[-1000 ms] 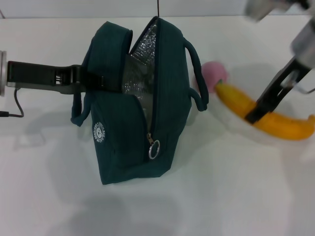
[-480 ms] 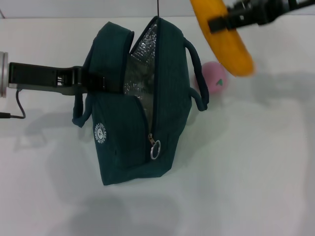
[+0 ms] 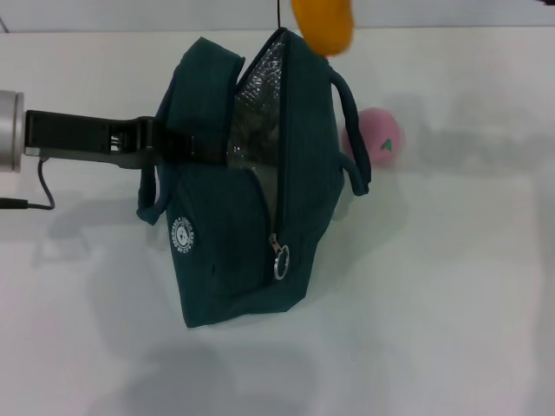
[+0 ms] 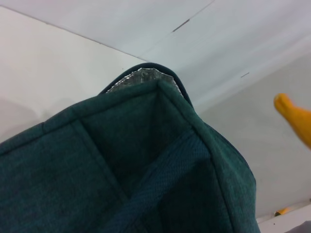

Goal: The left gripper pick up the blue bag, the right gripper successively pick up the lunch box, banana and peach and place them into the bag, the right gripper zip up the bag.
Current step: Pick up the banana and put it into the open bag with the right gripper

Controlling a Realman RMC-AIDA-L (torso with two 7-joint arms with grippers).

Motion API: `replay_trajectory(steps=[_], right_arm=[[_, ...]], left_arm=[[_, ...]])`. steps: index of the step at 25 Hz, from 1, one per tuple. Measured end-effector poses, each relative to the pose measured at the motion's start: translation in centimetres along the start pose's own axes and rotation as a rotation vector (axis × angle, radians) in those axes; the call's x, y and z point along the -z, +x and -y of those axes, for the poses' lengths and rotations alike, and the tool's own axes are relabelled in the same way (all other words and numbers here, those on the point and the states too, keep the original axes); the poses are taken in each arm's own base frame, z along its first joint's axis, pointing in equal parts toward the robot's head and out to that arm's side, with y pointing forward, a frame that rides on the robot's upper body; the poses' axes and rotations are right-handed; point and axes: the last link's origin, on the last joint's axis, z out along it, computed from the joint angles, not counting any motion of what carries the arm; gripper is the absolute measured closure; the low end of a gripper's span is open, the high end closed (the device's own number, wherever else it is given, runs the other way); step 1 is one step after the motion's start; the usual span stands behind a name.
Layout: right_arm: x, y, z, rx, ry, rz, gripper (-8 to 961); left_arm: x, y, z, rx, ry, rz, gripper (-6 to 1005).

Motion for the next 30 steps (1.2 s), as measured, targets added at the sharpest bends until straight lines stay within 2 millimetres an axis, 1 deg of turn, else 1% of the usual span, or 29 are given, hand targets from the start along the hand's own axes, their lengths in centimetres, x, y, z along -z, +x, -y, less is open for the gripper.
replay_trajectory(steps=[3, 6, 11, 16, 25, 30], right_arm=[[-1.0, 1.1, 0.7, 0.005, 0.004, 0.034, 539], [-2.3, 2.8, 1.4, 0.003, 0.019, 0.026, 539], [-3.8, 5.5, 1.7, -0.015, 0.019, 0.02, 540], [-4.2, 7.1, 1.8, -0.047, 0.017, 0.021, 539], [-3.7, 10.1, 2.4, -0.078, 0.076, -0.001, 539], [-3.7, 11.0, 2.6, -0.067, 0.098, -0.012, 540]], left_arm=[[-0.2, 0.1, -0.1, -0.004, -0.004, 0.001, 962], [-0.2, 0.3, -0.3, -0.008, -0.018, -0.007, 962], [-0.1, 0.3, -0.4, -0.006, -0.032, -0.022, 962], [-0.1, 0.1, -0.4, -0.002, -0.033, -0.024, 962], [-0.1, -0.1, -0.3, 0.001, -0.034, -0.027, 962], [-0.1, -0.1, -0.3, 0.001, -0.033, -0.027, 962]])
